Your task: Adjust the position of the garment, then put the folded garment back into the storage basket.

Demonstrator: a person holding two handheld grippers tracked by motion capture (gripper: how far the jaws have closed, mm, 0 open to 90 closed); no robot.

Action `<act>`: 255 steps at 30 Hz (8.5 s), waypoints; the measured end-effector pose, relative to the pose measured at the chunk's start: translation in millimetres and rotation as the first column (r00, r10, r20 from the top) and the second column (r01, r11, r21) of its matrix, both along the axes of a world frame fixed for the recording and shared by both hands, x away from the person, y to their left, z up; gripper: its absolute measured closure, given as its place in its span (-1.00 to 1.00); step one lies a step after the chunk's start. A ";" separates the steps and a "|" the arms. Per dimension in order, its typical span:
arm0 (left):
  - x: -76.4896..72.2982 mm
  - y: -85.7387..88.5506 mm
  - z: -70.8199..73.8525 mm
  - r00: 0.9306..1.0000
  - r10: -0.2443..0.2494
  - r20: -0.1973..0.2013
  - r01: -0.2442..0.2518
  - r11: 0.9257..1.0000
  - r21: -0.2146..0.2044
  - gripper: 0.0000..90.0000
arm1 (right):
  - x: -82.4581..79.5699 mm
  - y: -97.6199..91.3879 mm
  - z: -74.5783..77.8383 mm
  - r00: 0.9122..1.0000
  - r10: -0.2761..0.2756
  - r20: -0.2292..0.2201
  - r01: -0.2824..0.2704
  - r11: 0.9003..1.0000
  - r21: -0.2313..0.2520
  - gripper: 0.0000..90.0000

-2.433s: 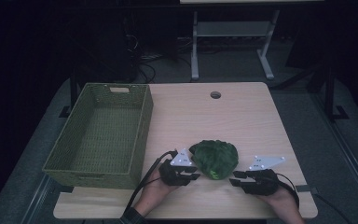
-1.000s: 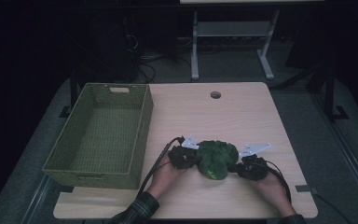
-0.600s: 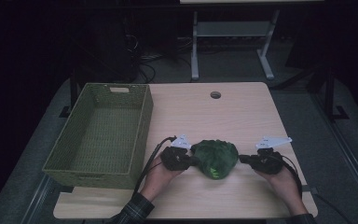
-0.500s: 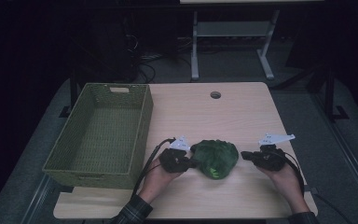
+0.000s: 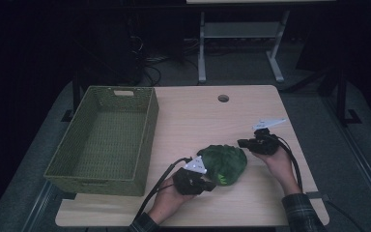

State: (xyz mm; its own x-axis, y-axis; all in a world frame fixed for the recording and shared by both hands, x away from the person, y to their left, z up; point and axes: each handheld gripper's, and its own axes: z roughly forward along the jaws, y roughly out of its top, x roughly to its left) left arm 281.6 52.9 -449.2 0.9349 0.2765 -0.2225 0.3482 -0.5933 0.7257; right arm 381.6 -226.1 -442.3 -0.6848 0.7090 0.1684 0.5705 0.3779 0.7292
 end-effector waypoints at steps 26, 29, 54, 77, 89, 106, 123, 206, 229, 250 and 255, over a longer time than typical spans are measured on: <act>25.2 3.5 -18.1 0.998 0.045 0.043 -0.049 0.995 0.085 0.99 | -5.2 15.9 -21.6 0.990 0.115 -0.077 -0.117 0.993 -0.012 0.99; 27.3 8.9 -17.7 0.998 0.050 0.039 -0.053 0.995 0.083 0.99 | -12.2 14.6 -20.6 0.990 0.117 -0.081 -0.118 0.993 -0.009 0.99; 41.0 30.5 -20.0 0.992 0.116 0.038 -0.118 0.991 0.064 0.99 | -79.4 15.6 -21.1 0.983 0.164 -0.078 -0.167 0.986 -0.029 0.99; 37.6 45.0 -3.7 0.993 0.112 0.038 -0.115 0.986 0.120 -0.11 | -101.0 -47.6 -26.7 0.995 -0.086 0.052 0.089 0.994 -0.059 -0.57; 35.5 43.1 19.0 0.991 0.091 0.098 -0.103 0.987 0.127 -0.62 | -104.8 -70.1 -40.5 0.984 -0.166 0.072 0.174 0.977 -0.126 -0.90; 56.9 3.4 40.8 0.991 -0.089 0.103 0.062 0.970 0.236 -0.71 | -104.0 -70.1 -41.1 0.984 -0.167 0.061 0.173 0.976 -0.134 -0.93; 61.0 -29.4 12.7 0.979 -0.196 0.063 0.168 0.935 0.312 -0.70 | -104.0 -70.3 -41.1 0.984 -0.169 0.063 0.176 0.975 -0.133 -0.92; 68.9 46.3 136.4 0.996 -0.006 0.091 -0.021 0.955 0.296 0.36 | -104.3 -70.8 -40.9 0.982 -0.176 0.064 0.183 0.975 -0.130 -0.88; 78.6 137.8 162.3 0.967 0.217 0.137 -0.246 0.933 0.264 0.36 | -103.5 -70.6 -41.1 0.980 -0.189 0.058 0.195 0.971 -0.135 -0.95; 82.6 221.8 149.6 0.883 0.448 0.143 -0.470 0.845 0.254 0.35 | -103.5 -70.6 -41.1 0.980 -0.188 0.057 0.195 0.972 -0.135 -0.95; 85.3 240.5 137.2 0.845 0.515 0.147 -0.535 0.806 0.254 0.34 | -103.5 -70.6 -41.1 0.981 -0.188 0.058 0.194 0.972 -0.135 -0.95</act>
State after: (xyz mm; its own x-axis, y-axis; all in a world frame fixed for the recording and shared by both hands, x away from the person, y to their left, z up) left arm 366.9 293.4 -311.9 0.6388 0.7693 -0.0052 0.6206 -0.5113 0.5945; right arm 278.1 -296.8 -483.4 -0.5390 0.8417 0.0312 0.6105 0.3649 0.7030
